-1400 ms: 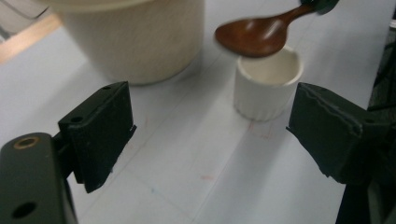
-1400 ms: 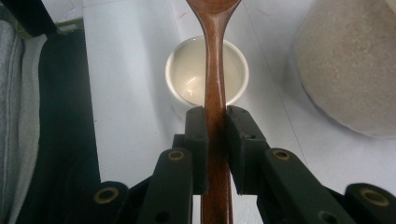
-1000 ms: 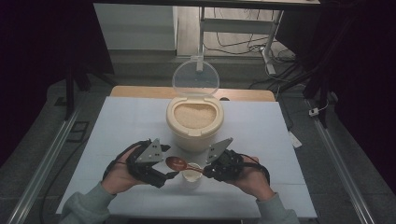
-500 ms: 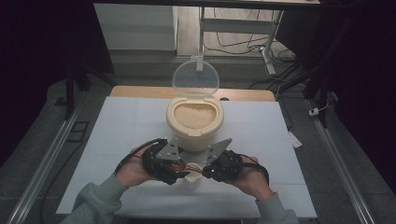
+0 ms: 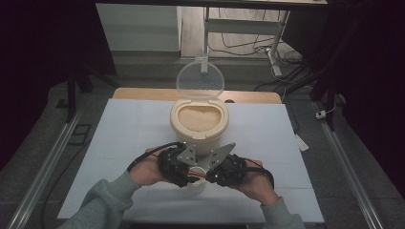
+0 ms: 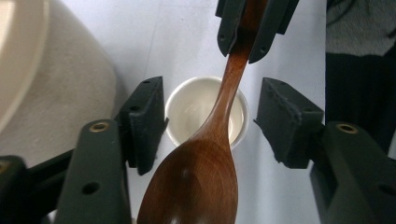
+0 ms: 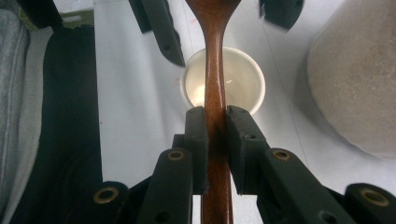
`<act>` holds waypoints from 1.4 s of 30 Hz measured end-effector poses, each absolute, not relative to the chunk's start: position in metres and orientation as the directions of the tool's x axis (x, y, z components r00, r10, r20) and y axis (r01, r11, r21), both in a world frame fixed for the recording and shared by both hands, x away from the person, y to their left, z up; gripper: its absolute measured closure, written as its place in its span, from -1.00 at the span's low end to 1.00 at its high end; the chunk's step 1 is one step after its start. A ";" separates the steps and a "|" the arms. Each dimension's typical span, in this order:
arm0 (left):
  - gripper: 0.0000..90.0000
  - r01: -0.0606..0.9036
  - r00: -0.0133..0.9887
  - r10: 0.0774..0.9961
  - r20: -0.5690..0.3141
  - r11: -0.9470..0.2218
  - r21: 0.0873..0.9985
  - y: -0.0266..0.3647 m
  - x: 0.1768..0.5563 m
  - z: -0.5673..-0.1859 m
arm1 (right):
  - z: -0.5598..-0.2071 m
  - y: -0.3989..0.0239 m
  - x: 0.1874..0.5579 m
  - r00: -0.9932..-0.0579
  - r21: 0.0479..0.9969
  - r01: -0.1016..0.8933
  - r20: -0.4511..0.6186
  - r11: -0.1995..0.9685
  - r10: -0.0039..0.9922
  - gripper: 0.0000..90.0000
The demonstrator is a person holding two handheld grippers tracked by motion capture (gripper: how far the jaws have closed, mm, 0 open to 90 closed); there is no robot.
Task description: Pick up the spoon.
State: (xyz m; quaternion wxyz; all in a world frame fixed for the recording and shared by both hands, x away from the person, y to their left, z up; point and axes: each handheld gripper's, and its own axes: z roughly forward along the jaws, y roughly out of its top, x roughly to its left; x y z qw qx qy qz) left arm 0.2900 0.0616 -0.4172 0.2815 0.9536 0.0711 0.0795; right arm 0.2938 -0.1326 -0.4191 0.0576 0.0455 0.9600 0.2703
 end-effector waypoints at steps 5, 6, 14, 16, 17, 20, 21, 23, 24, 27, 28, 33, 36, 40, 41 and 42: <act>0.10 0.061 0.983 0.141 0.116 -0.853 0.518 0.057 0.292 -0.419 | -0.418 -0.132 0.292 -0.988 0.525 0.048 -0.097 0.850 0.116 0.75; 0.16 0.054 0.984 0.132 0.117 -0.857 0.512 0.056 0.292 -0.420 | -0.418 -0.132 0.292 -0.989 0.528 0.039 -0.098 0.848 0.107 0.75; 0.59 0.002 0.990 0.070 0.121 -0.873 0.488 0.052 0.292 -0.424 | -0.416 -0.132 0.290 -0.990 0.534 0.020 -0.108 0.845 0.092 0.75; 0.64 -0.022 0.990 0.046 0.131 -0.878 0.478 0.051 0.291 -0.425 | -0.417 -0.132 0.290 -0.991 0.535 0.012 -0.105 0.845 0.081 0.75; 0.67 -0.034 0.990 0.035 0.137 -0.882 0.470 0.051 0.290 -0.425 | -0.417 -0.132 0.290 -0.991 0.531 0.005 -0.109 0.848 0.074 0.75; 0.73 -0.049 0.988 0.027 0.154 -0.883 0.467 0.049 0.286 -0.428 | -0.418 -0.131 0.290 -0.992 0.530 -0.011 -0.115 0.848 0.059 0.74; 0.73 -0.054 0.987 0.023 0.160 -0.885 0.462 0.049 0.286 -0.428 | -0.418 -0.131 0.289 -0.992 0.523 -0.001 -0.110 0.852 0.066 0.74; 0.74 -0.059 0.985 0.023 0.170 -0.883 0.465 0.048 0.284 -0.429 | -0.418 -0.132 0.289 -0.992 0.523 -0.003 -0.108 0.852 0.063 0.74; 0.74 -0.058 0.984 0.029 0.177 -0.881 0.470 0.048 0.283 -0.430 | -0.418 -0.132 0.289 -0.992 0.521 0.000 -0.106 0.854 0.064 0.74; 0.75 -0.048 0.981 0.052 0.189 -0.870 0.490 0.049 0.282 -0.431 | -0.418 -0.135 0.290 -0.991 0.544 0.011 -0.105 0.839 0.080 0.71; 0.76 -0.043 0.978 0.063 0.197 -0.868 0.495 0.051 0.282 -0.431 | -0.417 -0.136 0.291 -0.990 0.554 0.014 -0.108 0.832 0.089 0.70; 0.76 -0.019 0.971 0.112 0.210 -0.842 0.540 0.057 0.282 -0.433 | -0.408 -0.147 0.293 -0.976 0.667 0.071 -0.106 0.742 0.188 0.40; 0.76 0.000 0.967 0.145 0.208 -0.819 0.573 0.062 0.282 -0.434 | -0.405 -0.154 0.294 -0.957 0.723 0.109 -0.109 0.682 0.268 0.22; 0.76 0.027 0.960 0.188 0.206 -0.797 0.603 0.068 0.284 -0.434 | -0.404 -0.161 0.294 -0.938 0.761 0.135 -0.108 0.635 0.329 0.11; 0.76 0.035 0.959 0.199 0.202 -0.790 0.612 0.069 0.284 -0.435 | -0.403 -0.165 0.293 -0.921 0.786 0.155 -0.104 0.598 0.375 0.07; 0.76 0.040 0.957 0.208 0.202 -0.785 0.619 0.071 0.285 -0.435 | -0.402 -0.167 0.293 -0.910 0.799 0.166 -0.102 0.579 0.402 0.06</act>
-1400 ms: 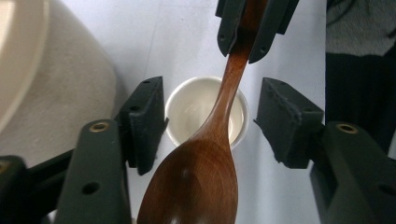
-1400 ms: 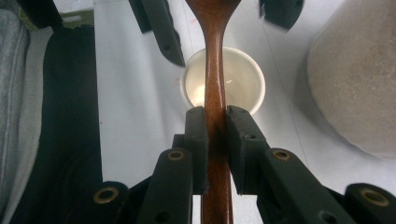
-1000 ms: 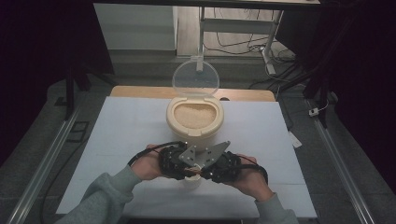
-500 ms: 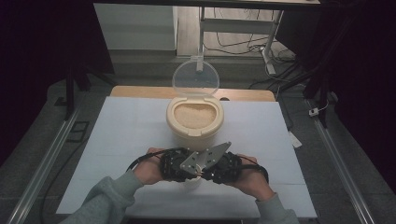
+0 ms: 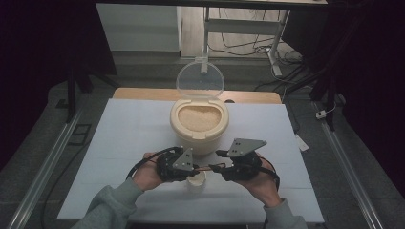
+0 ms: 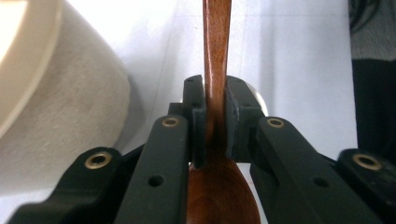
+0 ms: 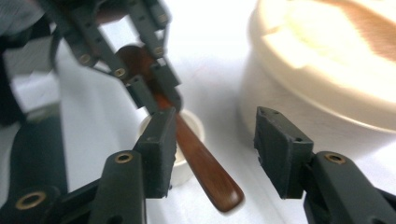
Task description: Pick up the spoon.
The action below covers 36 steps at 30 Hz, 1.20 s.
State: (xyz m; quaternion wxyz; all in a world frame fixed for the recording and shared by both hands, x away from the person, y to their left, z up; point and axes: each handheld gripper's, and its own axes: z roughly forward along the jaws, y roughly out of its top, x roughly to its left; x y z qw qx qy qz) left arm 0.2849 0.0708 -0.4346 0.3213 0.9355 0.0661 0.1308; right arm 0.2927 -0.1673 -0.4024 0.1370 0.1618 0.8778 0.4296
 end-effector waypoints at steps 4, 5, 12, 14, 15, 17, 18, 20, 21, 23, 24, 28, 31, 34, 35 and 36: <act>0.76 0.059 0.946 0.249 0.206 -0.759 0.649 0.077 0.285 -0.435 | -0.402 -0.175 0.293 -0.875 0.829 0.210 -0.077 0.518 0.478 0.02; 0.76 0.061 0.945 0.255 0.205 -0.753 0.656 0.078 0.285 -0.434 | -0.402 -0.177 0.293 -0.864 0.838 0.222 -0.069 0.499 0.499 0.00; 0.76 0.071 0.929 0.301 0.214 -0.714 0.696 0.081 0.283 -0.433 | -0.404 -0.187 0.293 -0.796 0.883 0.284 0.000 0.374 0.605 -0.14; 0.76 0.070 0.921 0.318 0.225 -0.703 0.707 0.081 0.282 -0.433 | -0.405 -0.189 0.291 -0.776 0.890 0.305 0.026 0.339 0.630 -0.16; 0.76 0.071 0.917 0.327 0.227 -0.696 0.715 0.082 0.281 -0.432 | -0.406 -0.191 0.290 -0.758 0.898 0.321 0.053 0.301 0.650 -0.19; 0.76 0.074 0.912 0.341 0.229 -0.685 0.724 0.083 0.281 -0.431 | -0.407 -0.191 0.290 -0.749 0.900 0.328 0.062 0.288 0.659 -0.20; 0.76 0.075 0.907 0.351 0.233 -0.679 0.730 0.083 0.281 -0.431 | -0.407 -0.192 0.289 -0.741 0.902 0.333 0.070 0.275 0.668 -0.22; 0.76 0.080 0.899 0.369 0.234 -0.665 0.743 0.084 0.281 -0.431 | -0.408 -0.192 0.289 -0.726 0.907 0.335 0.076 0.255 0.684 -0.26; 0.76 0.079 0.896 0.376 0.237 -0.660 0.747 0.084 0.281 -0.430 | -0.409 -0.192 0.288 -0.716 0.909 0.338 0.081 0.243 0.693 -0.27; 0.76 0.078 0.889 0.388 0.243 -0.652 0.754 0.084 0.280 -0.430 | -0.410 -0.192 0.288 -0.703 0.913 0.346 0.098 0.218 0.704 -0.31; 0.76 0.080 0.886 0.395 0.244 -0.646 0.759 0.085 0.280 -0.430 | -0.411 -0.192 0.289 -0.696 0.912 0.352 0.105 0.211 0.710 -0.31; 0.76 0.080 0.877 0.413 0.247 -0.632 0.771 0.086 0.280 -0.429 | -0.416 -0.190 0.290 -0.699 0.908 0.369 0.131 0.198 0.703 -0.34; 0.76 0.080 0.872 0.421 0.250 -0.626 0.776 0.085 0.280 -0.430 | -0.420 -0.184 0.290 -0.713 0.905 0.377 0.149 0.196 0.685 -0.36; 0.76 0.080 0.868 0.426 0.254 -0.626 0.776 0.083 0.279 -0.431 | -0.421 -0.180 0.289 -0.718 0.905 0.377 0.152 0.196 0.679 -0.36; 0.76 0.081 0.868 0.427 0.253 -0.624 0.777 0.082 0.279 -0.432 | -0.422 -0.177 0.288 -0.723 0.905 0.381 0.164 0.190 0.671 -0.36; 0.76 0.080 0.867 0.428 0.255 -0.624 0.777 0.082 0.279 -0.432 | -0.422 -0.177 0.288 -0.723 0.905 0.381 0.164 0.190 0.671 -0.36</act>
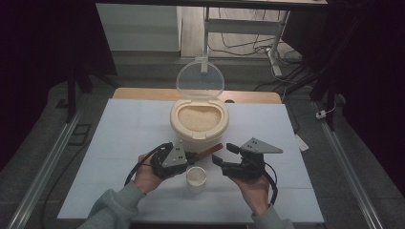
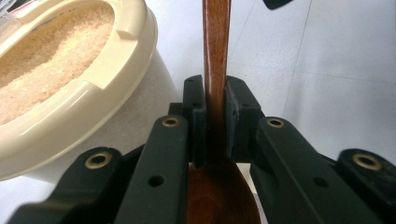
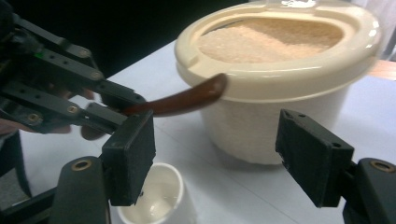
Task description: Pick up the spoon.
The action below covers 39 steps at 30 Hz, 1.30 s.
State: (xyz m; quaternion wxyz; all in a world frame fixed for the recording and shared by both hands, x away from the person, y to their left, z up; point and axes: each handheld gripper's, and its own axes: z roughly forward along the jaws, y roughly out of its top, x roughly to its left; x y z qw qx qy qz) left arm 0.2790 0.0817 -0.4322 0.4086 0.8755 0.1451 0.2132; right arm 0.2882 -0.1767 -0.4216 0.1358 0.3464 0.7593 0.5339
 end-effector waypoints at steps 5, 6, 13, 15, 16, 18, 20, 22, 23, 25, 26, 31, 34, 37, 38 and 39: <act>0.76 0.074 0.863 0.431 0.262 -0.622 0.780 0.077 0.277 -0.434 | -0.425 -0.170 0.287 -0.720 0.906 0.392 0.192 0.162 0.667 -0.29; 0.76 0.072 0.864 0.430 0.263 -0.621 0.781 0.076 0.277 -0.435 | -0.425 -0.169 0.287 -0.718 0.907 0.393 0.197 0.155 0.667 -0.25; 0.76 0.048 0.862 0.420 0.284 -0.625 0.779 0.068 0.272 -0.436 | -0.427 -0.164 0.285 -0.717 0.916 0.390 0.235 0.099 0.656 0.18; 0.76 0.040 0.856 0.420 0.300 -0.633 0.773 0.067 0.270 -0.436 | -0.427 -0.163 0.284 -0.722 0.917 0.389 0.246 0.085 0.647 0.30; 0.76 0.037 0.853 0.423 0.307 -0.635 0.771 0.066 0.269 -0.436 | -0.426 -0.163 0.283 -0.724 0.919 0.387 0.251 0.077 0.643 0.36; 0.76 0.034 0.851 0.423 0.311 -0.636 0.771 0.066 0.269 -0.437 | -0.425 -0.164 0.282 -0.732 0.923 0.380 0.258 0.063 0.631 0.46; 0.76 0.033 0.848 0.428 0.314 -0.633 0.774 0.066 0.269 -0.436 | -0.424 -0.164 0.282 -0.736 0.925 0.376 0.260 0.059 0.625 0.50; 0.76 0.032 0.847 0.428 0.315 -0.632 0.774 0.066 0.269 -0.436 | -0.421 -0.164 0.280 -0.753 0.931 0.360 0.255 0.056 0.607 0.59; 0.76 0.030 0.846 0.428 0.317 -0.632 0.774 0.066 0.269 -0.436 | -0.421 -0.163 0.279 -0.757 0.932 0.358 0.256 0.055 0.601 0.62; 0.77 0.024 0.845 0.426 0.324 -0.634 0.773 0.066 0.268 -0.435 | -0.420 -0.164 0.279 -0.764 0.932 0.359 0.265 0.046 0.588 0.67; 0.77 0.024 0.845 0.426 0.324 -0.634 0.773 0.066 0.268 -0.435 | -0.420 -0.164 0.279 -0.769 0.932 0.360 0.270 0.044 0.580 0.70; 0.77 0.018 0.841 0.422 0.339 -0.648 0.762 0.063 0.267 -0.437 | -0.417 -0.162 0.277 -0.790 0.936 0.349 0.265 0.051 0.553 0.84; 0.76 0.013 0.843 0.422 0.334 -0.636 0.771 0.064 0.267 -0.435 | -0.415 -0.161 0.274 -0.799 0.945 0.323 0.239 0.058 0.552 0.84; 0.74 0.015 0.843 0.434 0.318 -0.611 0.792 0.066 0.266 -0.432 | -0.414 -0.162 0.274 -0.805 0.949 0.311 0.240 0.042 0.543 0.85; 0.66 0.022 0.844 0.441 0.305 -0.596 0.802 0.068 0.266 -0.431 | -0.412 -0.163 0.273 -0.811 0.955 0.295 0.232 0.033 0.537 0.85; 0.66 0.031 0.843 0.454 0.289 -0.576 0.817 0.070 0.266 -0.430 | -0.412 -0.163 0.273 -0.811 0.955 0.295 0.232 0.033 0.537 0.85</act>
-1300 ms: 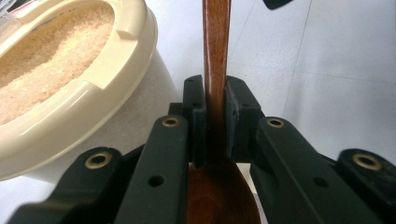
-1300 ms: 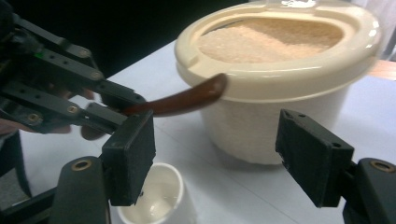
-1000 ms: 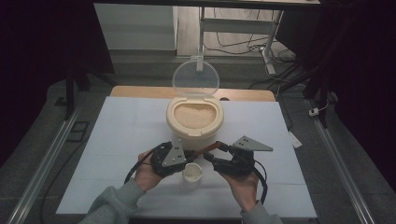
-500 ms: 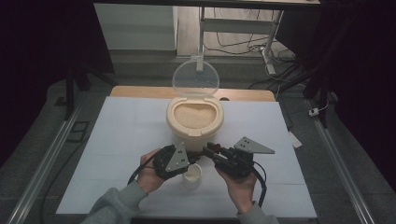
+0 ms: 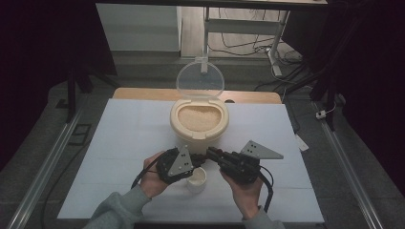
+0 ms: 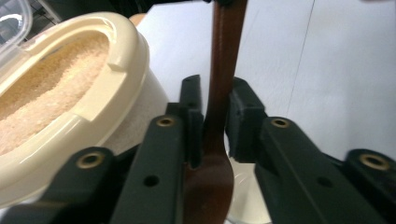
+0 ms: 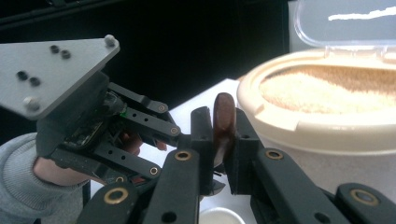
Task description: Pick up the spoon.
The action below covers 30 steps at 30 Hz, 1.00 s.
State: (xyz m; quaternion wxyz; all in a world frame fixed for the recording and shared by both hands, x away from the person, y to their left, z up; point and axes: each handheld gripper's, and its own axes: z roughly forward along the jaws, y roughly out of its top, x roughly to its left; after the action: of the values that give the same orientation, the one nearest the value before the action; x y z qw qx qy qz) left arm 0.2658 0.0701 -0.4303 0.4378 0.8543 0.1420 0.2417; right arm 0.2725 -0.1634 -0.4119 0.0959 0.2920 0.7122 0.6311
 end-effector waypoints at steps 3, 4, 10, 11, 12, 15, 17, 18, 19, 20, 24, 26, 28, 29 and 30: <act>0.12 0.098 0.847 0.495 0.196 -0.508 0.856 0.084 0.265 -0.425 | -0.405 -0.172 0.272 -0.813 0.965 0.264 0.221 0.002 0.539 0.85; 0.02 0.098 0.847 0.495 0.196 -0.508 0.856 0.084 0.265 -0.425 | -0.404 -0.174 0.272 -0.811 0.966 0.259 0.224 -0.011 0.540 0.85; -0.35 0.185 0.822 0.557 0.121 -0.461 0.868 0.116 0.260 -0.430 | -0.398 -0.189 0.274 -0.803 0.968 0.246 0.230 -0.045 0.550 0.85; -0.35 0.200 0.814 0.570 0.113 -0.456 0.867 0.123 0.259 -0.432 | -0.398 -0.189 0.274 -0.803 0.968 0.246 0.230 -0.045 0.550 0.85; -0.41 0.237 0.799 0.595 0.087 -0.444 0.864 0.138 0.258 -0.438 | -0.397 -0.192 0.274 -0.800 0.970 0.235 0.224 -0.053 0.556 0.85; -0.50 0.276 0.779 0.625 0.060 -0.427 0.861 0.152 0.258 -0.443 | -0.394 -0.198 0.274 -0.796 0.973 0.225 0.219 -0.059 0.564 0.85; -0.54 0.309 0.762 0.647 0.034 -0.410 0.858 0.165 0.258 -0.449 | -0.392 -0.201 0.275 -0.795 0.973 0.220 0.217 -0.065 0.567 0.85; -0.55 0.325 0.754 0.656 0.020 -0.400 0.857 0.171 0.258 -0.452 | -0.392 -0.202 0.275 -0.794 0.974 0.218 0.217 -0.067 0.568 0.85; -0.55 0.340 0.748 0.663 0.005 -0.390 0.856 0.176 0.257 -0.455 | -0.392 -0.202 0.275 -0.794 0.974 0.218 0.217 -0.067 0.568 0.85; -0.56 0.353 0.741 0.671 -0.005 -0.383 0.853 0.181 0.257 -0.458 | -0.391 -0.204 0.276 -0.793 0.974 0.216 0.215 -0.068 0.570 0.85; -0.59 0.392 0.728 0.684 -0.042 -0.365 0.844 0.195 0.253 -0.469 | -0.390 -0.211 0.278 -0.784 0.975 0.211 0.215 -0.075 0.583 0.85; -0.59 0.402 0.723 0.690 -0.046 -0.365 0.840 0.201 0.250 -0.473 | -0.389 -0.214 0.278 -0.780 0.975 0.206 0.213 -0.081 0.588 0.85; -0.60 0.416 0.716 0.696 -0.056 -0.360 0.835 0.206 0.247 -0.478 | -0.389 -0.215 0.279 -0.780 0.976 0.203 0.212 -0.083 0.588 0.85; -0.60 0.423 0.712 0.699 -0.061 -0.358 0.833 0.209 0.245 -0.480 | -0.388 -0.217 0.279 -0.780 0.976 0.201 0.212 -0.085 0.589 0.85; -0.60 0.429 0.710 0.701 -0.066 -0.357 0.830 0.212 0.243 -0.483 | -0.387 -0.220 0.278 -0.776 0.977 0.193 0.208 -0.089 0.595 0.85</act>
State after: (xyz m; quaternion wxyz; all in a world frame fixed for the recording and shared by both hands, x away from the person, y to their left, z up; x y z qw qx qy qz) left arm 0.2431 0.2120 -0.4830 0.4470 0.8095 0.3491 0.1518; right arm 0.2784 -0.2197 -0.3867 0.1487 0.2994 0.6581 0.6746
